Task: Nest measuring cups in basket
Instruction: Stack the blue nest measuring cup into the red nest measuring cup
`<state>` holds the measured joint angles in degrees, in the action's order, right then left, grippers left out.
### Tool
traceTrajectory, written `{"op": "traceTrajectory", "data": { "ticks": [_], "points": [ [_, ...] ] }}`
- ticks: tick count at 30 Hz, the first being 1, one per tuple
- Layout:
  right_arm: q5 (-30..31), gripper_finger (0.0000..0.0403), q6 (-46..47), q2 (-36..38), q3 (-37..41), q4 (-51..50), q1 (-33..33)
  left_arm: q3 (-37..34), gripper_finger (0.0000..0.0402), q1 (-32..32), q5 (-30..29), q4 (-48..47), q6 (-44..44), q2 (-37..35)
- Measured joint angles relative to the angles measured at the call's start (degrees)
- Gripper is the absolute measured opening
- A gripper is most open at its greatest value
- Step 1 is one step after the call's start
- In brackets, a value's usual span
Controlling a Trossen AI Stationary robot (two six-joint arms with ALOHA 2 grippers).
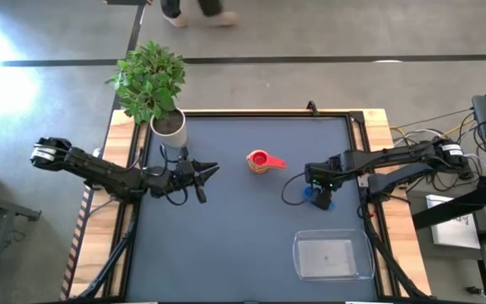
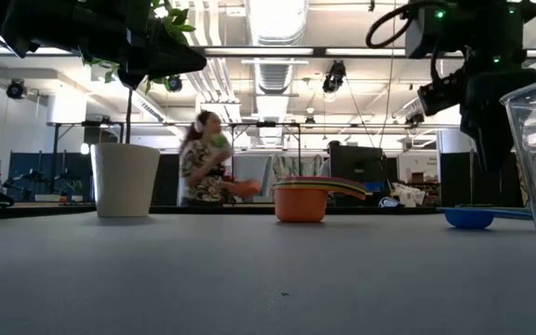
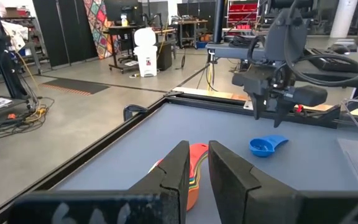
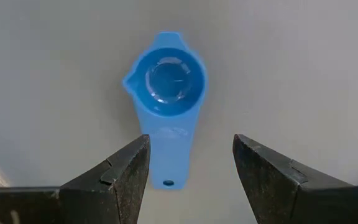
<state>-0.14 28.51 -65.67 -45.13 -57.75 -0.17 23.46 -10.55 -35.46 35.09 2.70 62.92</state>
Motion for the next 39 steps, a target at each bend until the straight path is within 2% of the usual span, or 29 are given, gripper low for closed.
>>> {"op": "traceTrajectory", "data": {
  "ticks": [5, 19, 39],
  "points": [
    [-0.46, 0.0221, 1.21, 0.0, 0.46, -0.11, 2.29, 0.0, 0.004, 0.07, -0.03, 0.04, -0.03, 0.0],
    [0.33, 0.0302, 3.15, 0.0, 2.11, -0.23, 3.66, 0.0, 0.004, 0.11, -0.09, 0.37, -2.05, 0.0],
    [0.62, 0.031, 1.46, 0.0, 2.19, -0.25, 3.66, 0.0, 0.004, 0.11, -0.04, 1.48, -2.16, -0.02]
  ]
}}
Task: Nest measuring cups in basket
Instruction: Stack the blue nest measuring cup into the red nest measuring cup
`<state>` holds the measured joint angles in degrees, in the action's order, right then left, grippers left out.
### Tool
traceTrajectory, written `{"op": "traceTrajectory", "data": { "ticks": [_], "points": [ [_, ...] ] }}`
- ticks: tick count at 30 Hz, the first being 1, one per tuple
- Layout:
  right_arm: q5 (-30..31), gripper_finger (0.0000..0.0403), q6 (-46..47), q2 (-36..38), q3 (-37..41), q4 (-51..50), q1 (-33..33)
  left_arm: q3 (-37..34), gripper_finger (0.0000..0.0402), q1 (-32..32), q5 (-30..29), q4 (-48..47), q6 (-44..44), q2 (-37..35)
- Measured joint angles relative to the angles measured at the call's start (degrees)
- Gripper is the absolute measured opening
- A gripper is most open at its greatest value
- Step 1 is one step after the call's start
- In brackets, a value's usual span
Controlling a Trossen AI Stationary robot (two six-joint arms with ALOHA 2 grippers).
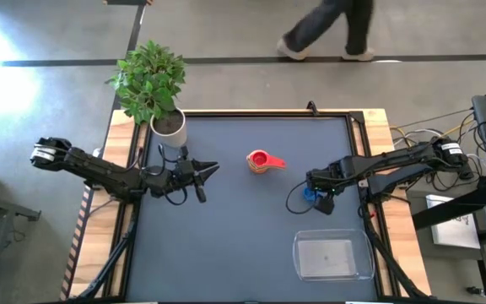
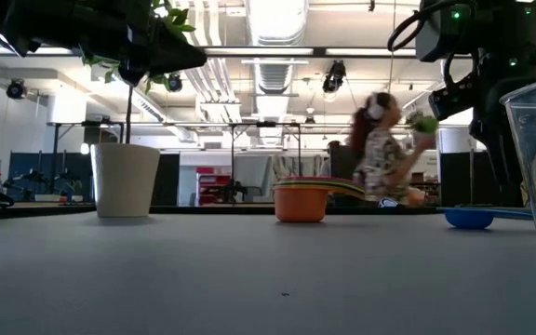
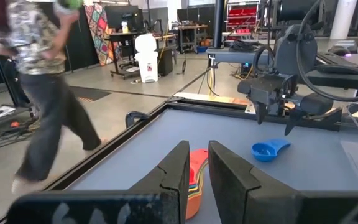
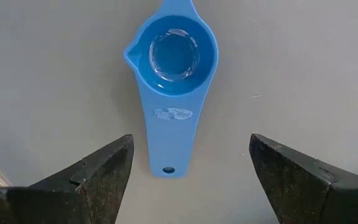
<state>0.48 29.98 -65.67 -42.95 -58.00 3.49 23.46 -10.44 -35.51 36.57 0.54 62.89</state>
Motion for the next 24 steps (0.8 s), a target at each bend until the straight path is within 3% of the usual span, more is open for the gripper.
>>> {"op": "traceTrajectory", "data": {
  "ticks": [11, 24],
  "points": [
    [0.65, 0.0311, 5.96, 0.0, 1.03, 0.01, 0.0, 0.0, 0.004, 0.06, 0.0, -0.64, 0.0, 0.02],
    [1.02, 0.0311, 4.98, 0.0, 6.31, 6.28, 0.0, 0.0, 0.004, 0.04, 0.04, -0.65, 0.02, 0.02]
  ]
}}
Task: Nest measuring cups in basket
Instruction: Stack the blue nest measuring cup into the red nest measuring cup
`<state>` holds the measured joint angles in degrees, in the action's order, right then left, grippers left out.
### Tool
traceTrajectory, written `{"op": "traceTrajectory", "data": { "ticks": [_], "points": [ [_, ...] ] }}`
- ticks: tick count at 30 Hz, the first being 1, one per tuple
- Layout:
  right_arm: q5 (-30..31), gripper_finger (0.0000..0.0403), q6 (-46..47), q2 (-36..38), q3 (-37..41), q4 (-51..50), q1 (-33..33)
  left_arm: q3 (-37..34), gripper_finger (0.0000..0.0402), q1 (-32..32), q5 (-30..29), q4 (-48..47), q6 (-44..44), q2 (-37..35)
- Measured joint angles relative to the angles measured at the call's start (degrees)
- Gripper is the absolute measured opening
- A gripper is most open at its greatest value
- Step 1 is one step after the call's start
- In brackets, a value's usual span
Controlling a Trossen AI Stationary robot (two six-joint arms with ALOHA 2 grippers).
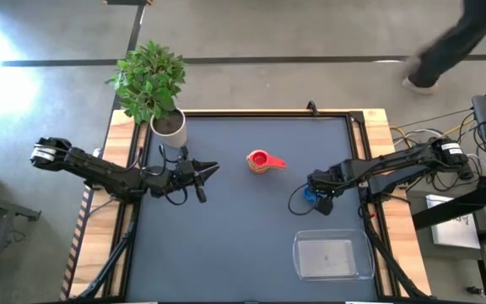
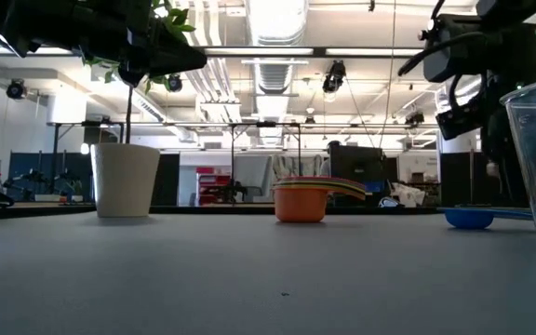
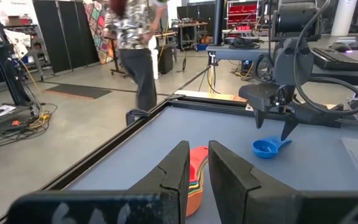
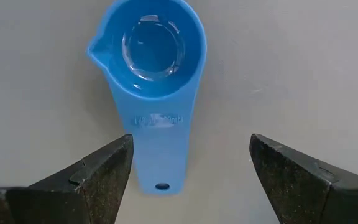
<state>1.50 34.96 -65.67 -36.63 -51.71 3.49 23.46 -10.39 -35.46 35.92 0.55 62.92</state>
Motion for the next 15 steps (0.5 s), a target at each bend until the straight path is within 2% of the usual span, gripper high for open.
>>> {"op": "traceTrajectory", "data": {
  "ticks": [15],
  "points": [
    [-0.13, 0.0311, -2.64, 0.0, 2.94, 5.87, 0.02, 0.0, 0.004, 0.0, 0.02, -0.05, 0.0, 0.0]
  ]
}}
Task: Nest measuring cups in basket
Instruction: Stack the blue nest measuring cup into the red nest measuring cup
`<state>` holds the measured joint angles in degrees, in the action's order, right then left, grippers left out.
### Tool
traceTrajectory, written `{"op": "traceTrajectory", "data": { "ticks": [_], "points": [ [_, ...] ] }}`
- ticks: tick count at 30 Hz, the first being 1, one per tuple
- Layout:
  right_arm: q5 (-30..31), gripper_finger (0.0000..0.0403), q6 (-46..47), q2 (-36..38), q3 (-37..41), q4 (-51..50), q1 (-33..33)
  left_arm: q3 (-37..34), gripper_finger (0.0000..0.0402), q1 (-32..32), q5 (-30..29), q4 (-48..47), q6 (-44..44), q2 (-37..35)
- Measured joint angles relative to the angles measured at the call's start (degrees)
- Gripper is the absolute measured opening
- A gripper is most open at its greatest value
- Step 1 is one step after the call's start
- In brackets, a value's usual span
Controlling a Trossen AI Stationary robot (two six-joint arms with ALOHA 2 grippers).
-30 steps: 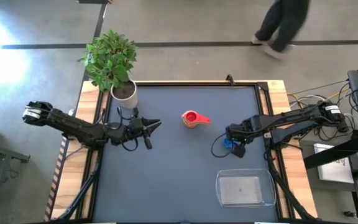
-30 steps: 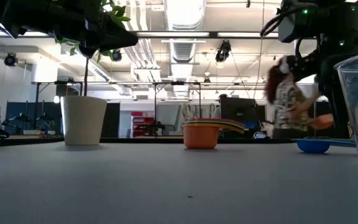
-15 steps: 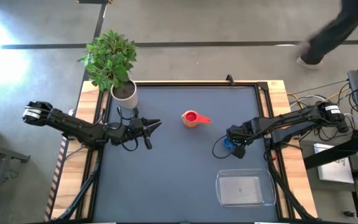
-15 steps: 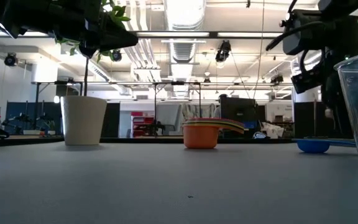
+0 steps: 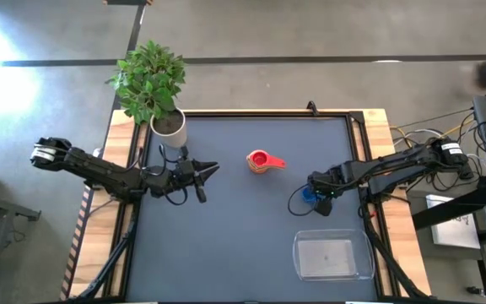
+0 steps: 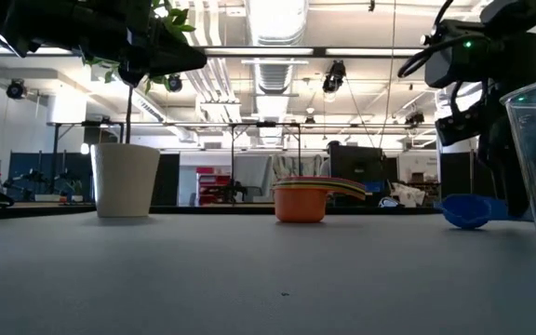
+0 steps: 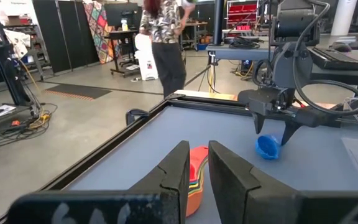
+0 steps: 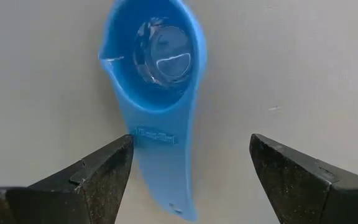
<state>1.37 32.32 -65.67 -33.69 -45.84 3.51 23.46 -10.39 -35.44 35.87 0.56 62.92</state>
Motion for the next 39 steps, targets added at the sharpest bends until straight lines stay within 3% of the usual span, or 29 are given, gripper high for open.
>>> {"op": "traceTrajectory", "data": {
  "ticks": [13, 21, 25, 33, 39],
  "points": [
    [-0.31, 0.0311, -1.49, -0.16, -0.22, 0.09, 0.0, 0.0, 0.004, 0.0, 0.02, -0.3, 0.0, 0.0],
    [-0.01, 0.0306, -1.48, -5.11, 0.51, 0.75, 0.0, 0.0, 0.004, -0.01, 0.02, -0.38, 0.01, 0.0],
    [-0.27, 0.0273, -1.79, -7.73, -0.12, 1.04, 0.0, 0.0, 0.004, -0.02, 0.02, -0.41, 0.0, 0.0],
    [0.79, 0.0148, -4.99, -7.51, -3.13, 1.74, -0.06, 0.0, 0.004, -0.02, 0.04, -0.41, 0.01, 0.0],
    [0.65, 0.0139, -7.95, -7.15, -7.34, 1.29, -0.06, 0.0, 0.004, -0.02, 0.02, -0.41, 0.02, 0.02]
  ]
}}
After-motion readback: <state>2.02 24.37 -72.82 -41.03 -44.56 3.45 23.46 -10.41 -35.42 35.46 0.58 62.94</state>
